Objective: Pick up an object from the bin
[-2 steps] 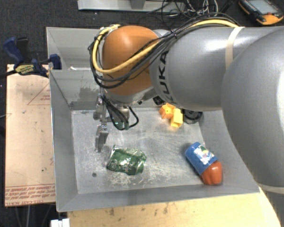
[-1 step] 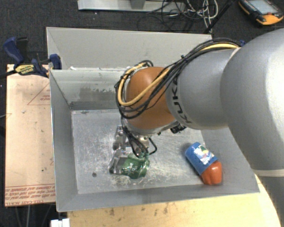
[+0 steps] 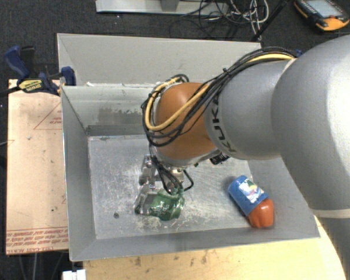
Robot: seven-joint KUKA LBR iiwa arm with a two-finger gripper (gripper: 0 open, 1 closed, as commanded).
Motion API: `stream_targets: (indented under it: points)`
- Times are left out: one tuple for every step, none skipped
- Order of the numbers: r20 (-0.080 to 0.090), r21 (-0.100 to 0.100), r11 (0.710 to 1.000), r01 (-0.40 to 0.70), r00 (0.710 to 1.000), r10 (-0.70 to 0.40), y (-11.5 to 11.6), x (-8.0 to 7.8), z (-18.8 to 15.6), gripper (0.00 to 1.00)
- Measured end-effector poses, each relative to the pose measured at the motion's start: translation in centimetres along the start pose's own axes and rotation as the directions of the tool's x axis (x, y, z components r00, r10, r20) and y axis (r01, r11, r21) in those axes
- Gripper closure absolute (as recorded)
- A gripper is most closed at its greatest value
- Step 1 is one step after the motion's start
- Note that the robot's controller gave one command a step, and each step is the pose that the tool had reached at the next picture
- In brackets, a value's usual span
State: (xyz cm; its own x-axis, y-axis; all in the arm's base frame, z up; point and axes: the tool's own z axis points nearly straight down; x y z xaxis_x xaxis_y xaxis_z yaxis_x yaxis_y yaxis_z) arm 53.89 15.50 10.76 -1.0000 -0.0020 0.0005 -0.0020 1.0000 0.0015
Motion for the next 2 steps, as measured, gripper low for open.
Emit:
stream_targets:
  points:
    - [-0.007, 0.003, 1.000, 0.007, 1.000, -0.007, -0.2, 0.6, -4.4, 1.00]
    - [0.002, 0.000, 0.998, -0.058, 0.998, 0.058, -0.9, -0.6, -11.8, 1.00]
